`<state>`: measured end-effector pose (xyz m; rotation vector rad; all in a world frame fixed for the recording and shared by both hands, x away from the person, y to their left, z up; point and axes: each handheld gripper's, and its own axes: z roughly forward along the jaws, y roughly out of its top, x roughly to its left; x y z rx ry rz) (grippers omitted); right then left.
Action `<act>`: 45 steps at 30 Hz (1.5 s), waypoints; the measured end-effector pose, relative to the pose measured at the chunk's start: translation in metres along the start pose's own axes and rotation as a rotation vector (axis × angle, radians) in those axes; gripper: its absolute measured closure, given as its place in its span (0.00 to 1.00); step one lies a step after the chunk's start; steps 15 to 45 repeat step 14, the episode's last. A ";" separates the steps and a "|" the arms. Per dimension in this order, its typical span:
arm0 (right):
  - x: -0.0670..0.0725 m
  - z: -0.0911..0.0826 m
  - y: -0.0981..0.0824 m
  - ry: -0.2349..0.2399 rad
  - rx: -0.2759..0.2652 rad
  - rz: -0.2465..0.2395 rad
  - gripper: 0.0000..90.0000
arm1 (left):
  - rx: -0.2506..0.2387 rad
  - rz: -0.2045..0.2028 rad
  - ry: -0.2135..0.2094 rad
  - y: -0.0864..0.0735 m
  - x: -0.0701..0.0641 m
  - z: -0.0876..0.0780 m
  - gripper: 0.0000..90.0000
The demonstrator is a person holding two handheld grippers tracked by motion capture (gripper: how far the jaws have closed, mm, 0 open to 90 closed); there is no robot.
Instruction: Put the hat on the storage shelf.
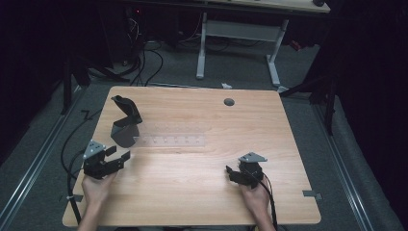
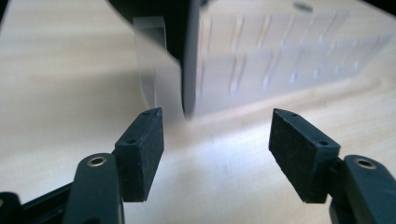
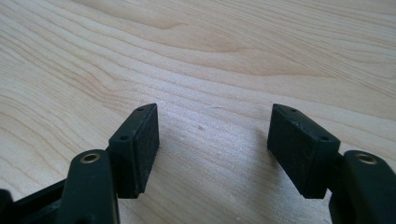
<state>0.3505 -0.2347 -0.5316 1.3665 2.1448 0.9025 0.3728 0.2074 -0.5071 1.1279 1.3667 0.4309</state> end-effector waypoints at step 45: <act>0.000 0.000 0.000 0.000 0.000 0.000 0.38 | 0.146 0.147 0.075 -0.046 0.003 0.007 0.34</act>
